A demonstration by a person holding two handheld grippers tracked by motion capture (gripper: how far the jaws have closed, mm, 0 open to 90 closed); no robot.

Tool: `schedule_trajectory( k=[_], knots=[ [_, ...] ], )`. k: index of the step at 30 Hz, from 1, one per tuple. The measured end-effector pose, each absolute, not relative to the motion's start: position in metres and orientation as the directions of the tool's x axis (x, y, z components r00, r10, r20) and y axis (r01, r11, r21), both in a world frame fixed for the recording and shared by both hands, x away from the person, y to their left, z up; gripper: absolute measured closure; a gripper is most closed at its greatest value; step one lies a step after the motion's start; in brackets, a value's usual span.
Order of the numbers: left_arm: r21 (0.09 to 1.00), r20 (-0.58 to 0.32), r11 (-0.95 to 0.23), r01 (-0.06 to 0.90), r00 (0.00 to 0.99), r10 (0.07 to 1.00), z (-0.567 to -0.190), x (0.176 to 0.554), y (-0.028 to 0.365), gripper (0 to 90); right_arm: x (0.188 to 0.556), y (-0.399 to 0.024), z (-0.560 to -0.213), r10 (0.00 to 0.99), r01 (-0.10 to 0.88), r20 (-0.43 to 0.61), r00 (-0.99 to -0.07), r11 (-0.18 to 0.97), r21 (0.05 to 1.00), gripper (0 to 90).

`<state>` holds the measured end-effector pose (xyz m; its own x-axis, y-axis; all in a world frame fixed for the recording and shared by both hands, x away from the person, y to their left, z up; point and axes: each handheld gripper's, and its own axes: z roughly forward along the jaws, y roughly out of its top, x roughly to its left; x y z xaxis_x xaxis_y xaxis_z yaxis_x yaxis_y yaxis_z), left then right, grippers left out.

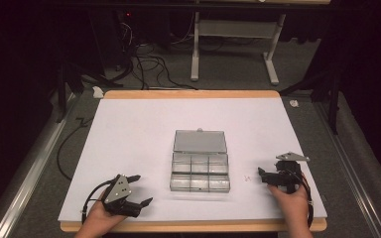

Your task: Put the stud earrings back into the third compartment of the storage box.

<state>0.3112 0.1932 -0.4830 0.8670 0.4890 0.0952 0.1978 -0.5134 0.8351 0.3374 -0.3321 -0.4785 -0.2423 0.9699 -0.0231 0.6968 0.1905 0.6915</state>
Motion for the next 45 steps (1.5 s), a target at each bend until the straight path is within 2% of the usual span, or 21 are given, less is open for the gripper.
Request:
schedule_trajectory(
  k=[1, 2, 3, 5, 6, 10, 11, 13, 14, 18, 19, 22, 31, 33, 40, 45],
  knots=[
    [0.836, 0.091, -0.510, 0.202, 0.866, 0.492, -0.483, 0.312, 0.193, 15.5, 0.336, -0.332, -0.478, 0.960, 0.689, 0.000, -0.280, 0.201, 0.697, 20.2],
    [0.836, 0.091, -0.510, 0.202, 0.866, 0.492, -0.483, 0.312, 0.193, 15.4, 0.336, -0.332, -0.478, 0.960, 0.689, 0.000, -0.280, 0.201, 0.697, 20.2],
    [0.836, 0.087, -0.507, 0.207, 0.864, 0.496, -0.483, 0.312, 0.194, 15.5, 0.333, -0.333, -0.475, 0.952, 0.686, 0.048, -0.303, 0.183, 0.704, 23.6],
    [0.838, 0.088, -0.506, 0.205, 0.864, 0.496, -0.483, 0.312, 0.194, 15.4, 0.332, -0.333, -0.474, 0.953, 0.690, 0.052, -0.299, 0.179, 0.702, 24.7],
    [0.836, 0.095, -0.511, 0.199, 0.865, 0.493, -0.483, 0.311, 0.193, 15.5, 0.328, -0.328, -0.468, 0.951, 0.647, 0.002, -0.308, 0.208, 0.734, 28.2],
    [0.835, 0.104, -0.515, 0.194, 0.863, 0.494, -0.483, 0.310, 0.193, 15.5, 0.324, -0.323, -0.464, 0.949, 0.631, -0.020, -0.315, 0.225, 0.742, 24.8],
    [0.838, 0.104, -0.511, 0.192, 0.863, 0.495, -0.483, 0.310, 0.193, 15.5, 0.322, -0.319, -0.462, 0.946, 0.629, -0.030, -0.322, 0.237, 0.740, 28.1],
    [0.839, 0.102, -0.508, 0.192, 0.863, 0.495, -0.483, 0.310, 0.193, 15.5, 0.319, -0.316, -0.460, 0.945, 0.603, -0.035, -0.325, 0.235, 0.762, 28.6],
    [0.839, 0.099, -0.508, 0.194, 0.864, 0.493, -0.483, 0.310, 0.194, 15.5, 0.319, -0.316, -0.459, 0.943, 0.593, -0.030, -0.332, 0.233, 0.771, 32.4],
    [0.839, 0.100, -0.509, 0.192, 0.865, 0.491, -0.483, 0.310, 0.193, 15.5, 0.316, -0.315, -0.454, 0.945, 0.578, -0.042, -0.323, 0.232, 0.782, 35.5],
    [0.839, 0.102, -0.509, 0.190, 0.865, 0.491, -0.483, 0.310, 0.193, 15.5, 0.316, -0.314, -0.454, 0.948, 0.581, -0.040, -0.315, 0.227, 0.781, 35.7],
    [0.836, 0.100, -0.513, 0.193, 0.867, 0.488, -0.483, 0.311, 0.193, 15.6, 0.312, -0.310, -0.453, 0.960, 0.589, -0.059, -0.275, 0.217, 0.778, 44.8],
    [0.837, 0.104, -0.514, 0.187, 0.868, 0.486, -0.483, 0.310, 0.193, 15.5, 0.308, -0.303, -0.445, 0.967, 0.655, -0.023, -0.254, 0.189, 0.731, 51.0],
    [0.838, 0.106, -0.514, 0.184, 0.868, 0.484, -0.483, 0.309, 0.193, 15.5, 0.306, -0.301, -0.442, 0.971, 0.678, 0.016, -0.240, 0.156, 0.718, 56.3],
    [0.834, 0.108, -0.521, 0.183, 0.871, 0.480, -0.483, 0.310, 0.193, 15.5, 0.306, -0.292, -0.439, 0.962, 0.712, 0.011, -0.272, 0.193, 0.676, 63.4],
    [0.835, 0.108, -0.518, 0.184, 0.870, 0.482, -0.483, 0.310, 0.193, 15.5, 0.312, -0.288, -0.440, 0.953, 0.738, 0.013, -0.302, 0.225, 0.636, 63.1]
  ],
)
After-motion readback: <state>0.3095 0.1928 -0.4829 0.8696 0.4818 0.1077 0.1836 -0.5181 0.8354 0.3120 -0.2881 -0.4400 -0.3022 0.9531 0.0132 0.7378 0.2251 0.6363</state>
